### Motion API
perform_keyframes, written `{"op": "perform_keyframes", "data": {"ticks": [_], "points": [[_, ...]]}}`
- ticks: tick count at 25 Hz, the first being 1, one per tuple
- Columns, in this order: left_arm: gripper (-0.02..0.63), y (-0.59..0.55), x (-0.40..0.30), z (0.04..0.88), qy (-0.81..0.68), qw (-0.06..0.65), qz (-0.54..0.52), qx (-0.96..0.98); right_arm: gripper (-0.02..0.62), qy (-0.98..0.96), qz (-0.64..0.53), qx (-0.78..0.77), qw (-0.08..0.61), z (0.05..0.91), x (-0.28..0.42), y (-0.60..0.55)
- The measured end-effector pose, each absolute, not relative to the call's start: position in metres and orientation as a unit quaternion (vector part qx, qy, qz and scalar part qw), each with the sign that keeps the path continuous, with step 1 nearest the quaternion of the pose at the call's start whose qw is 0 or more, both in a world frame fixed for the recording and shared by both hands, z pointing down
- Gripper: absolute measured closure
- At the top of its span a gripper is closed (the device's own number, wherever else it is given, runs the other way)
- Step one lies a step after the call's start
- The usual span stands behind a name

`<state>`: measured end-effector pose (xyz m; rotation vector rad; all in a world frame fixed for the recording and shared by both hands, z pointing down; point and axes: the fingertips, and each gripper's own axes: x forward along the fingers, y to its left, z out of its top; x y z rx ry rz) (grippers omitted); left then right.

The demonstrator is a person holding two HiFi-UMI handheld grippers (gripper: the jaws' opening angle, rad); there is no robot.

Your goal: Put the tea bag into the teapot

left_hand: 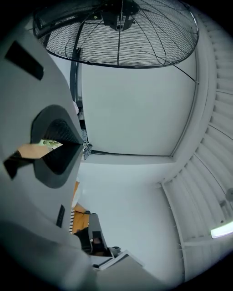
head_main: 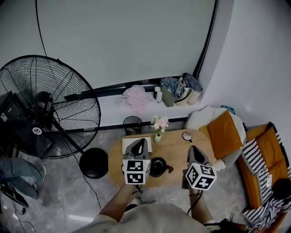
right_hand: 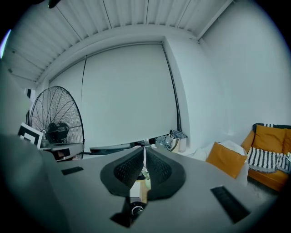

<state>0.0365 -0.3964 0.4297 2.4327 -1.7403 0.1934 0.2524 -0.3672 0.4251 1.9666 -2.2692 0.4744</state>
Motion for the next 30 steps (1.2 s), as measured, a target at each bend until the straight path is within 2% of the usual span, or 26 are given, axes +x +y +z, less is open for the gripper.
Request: {"op": "perform_keyframes", "data": {"ticks": [30], "points": [[0.601,-0.401,0.034,0.433,-0.574,0.067,0.079,0.812,0.561,-0.737,0.158,0.654,0.064,0.425,0.251,-0.368]]}}
